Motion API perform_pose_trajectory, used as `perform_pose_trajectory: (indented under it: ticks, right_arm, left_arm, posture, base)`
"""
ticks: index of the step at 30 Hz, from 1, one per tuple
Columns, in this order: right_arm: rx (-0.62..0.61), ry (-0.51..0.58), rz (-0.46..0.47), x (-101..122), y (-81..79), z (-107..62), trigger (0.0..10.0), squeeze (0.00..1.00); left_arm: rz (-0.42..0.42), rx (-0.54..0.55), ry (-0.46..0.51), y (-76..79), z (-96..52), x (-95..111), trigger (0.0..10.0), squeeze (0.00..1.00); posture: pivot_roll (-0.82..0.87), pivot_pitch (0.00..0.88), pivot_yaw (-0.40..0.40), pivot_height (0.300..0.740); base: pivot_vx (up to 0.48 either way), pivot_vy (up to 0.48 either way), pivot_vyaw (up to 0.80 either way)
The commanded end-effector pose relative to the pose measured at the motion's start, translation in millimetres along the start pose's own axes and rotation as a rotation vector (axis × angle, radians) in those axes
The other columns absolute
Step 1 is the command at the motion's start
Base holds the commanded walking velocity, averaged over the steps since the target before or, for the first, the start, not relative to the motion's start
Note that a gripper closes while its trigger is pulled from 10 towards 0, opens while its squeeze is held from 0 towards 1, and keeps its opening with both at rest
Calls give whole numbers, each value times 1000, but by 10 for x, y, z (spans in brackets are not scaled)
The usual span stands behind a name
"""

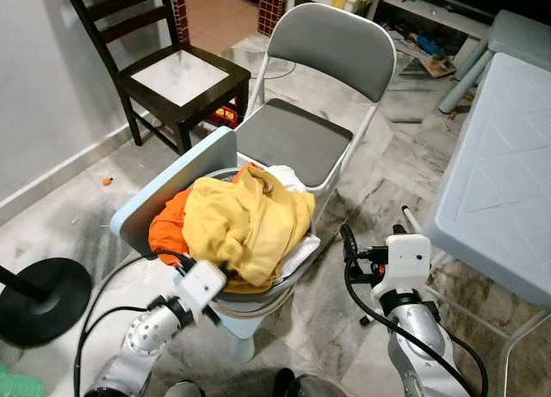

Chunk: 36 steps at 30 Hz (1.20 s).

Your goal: Hang hanger

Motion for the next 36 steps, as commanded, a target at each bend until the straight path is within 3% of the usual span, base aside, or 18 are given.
perform_pose_trajectory:
  ticks: [1,2,7,10,16,17,20,22,23,24,26,27,33,36]
  right_arm:
    - [-14,-24,-4,-46,36,-23,10000,0]
    - [-14,-24,-4,-46,36,-23,10000,0]
    - [-12,-22,-6,-35,43,-6,10000,0]
    - [-14,-19,-6,-31,47,4,10000,0]
    - [-16,-18,-5,-32,45,0,10000,0]
    - [-16,-19,-5,-35,39,-5,10000,0]
    - [-16,-19,-5,-35,36,-7,10000,0]
    - [-16,-21,-4,-40,39,-15,10000,0]
    - [-14,-24,-4,-48,36,-18,10000,0]
    - [-14,-24,-4,-48,36,-18,10000,0]
    - [-8,-27,-4,-56,29,-15,10000,0]
    - [-3,-29,-5,-62,21,-8,10000,0]
    - [7,-26,-4,-50,-3,31,10000,0]
    - [17,-29,-3,-54,-21,41,10000,0]
  left_arm:
    - [37,43,66,-83,47,128,10000,1000]
    - [37,43,66,-83,47,128,10000,1000]
    - [2,87,238,-181,223,582,10000,1000]
    - [18,147,273,-238,302,707,10000,1000]
    - [62,197,284,-281,314,765,10000,1000]
    - [91,227,261,-304,301,757,10000,0]
    - [98,265,245,-341,289,752,10000,0]
    - [103,254,316,-340,241,842,10000,0]
    - [114,157,403,-227,160,902,10000,0]
    - [114,157,403,-227,160,902,10000,0]
    - [121,42,440,-66,73,869,10000,0]
    - [122,-10,435,25,18,809,10000,0]
    - [125,-121,358,187,-49,626,10000,0]
    - [185,-214,300,305,-95,474,10000,0]
  posture:
    - [124,180,-153,740]
    - [124,180,-153,740]
    - [123,176,-151,740]
    - [122,174,-147,740]
    - [121,175,-144,740]
    - [119,176,-143,740]
    - [117,177,-145,740]
    - [118,179,-147,740]
    - [125,180,-152,740]
    - [125,180,-152,740]
    - [127,181,-153,740]
    - [138,184,-156,740]
    - [145,186,-161,740]
    - [149,184,-161,740]
  base:
    - [0,0,0]
    - [0,0,0]
    - [0,0,0]
    - [0,0,0]
    - [0,0,0]
    - [0,0,0]
    - [0,0,0]
    - [0,0,0]
    - [0,0,0]
    - [0,0,0]
    - [0,0,0]
    - [0,0,0]
    - [0,0,0]
    - [0,0,0]
Point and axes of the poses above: a point about 5 cm out from each wrist's last joint towards the gripper, its own z axis pointing out of the wrist towards the gripper, its own x axis along the axis of the wrist's last joint, y = z × x, the point moved 1 cm from there along z, pointing out of the wrist towards the gripper, and after that the axes turned 6 degrees about z, right-handed, at the moved point
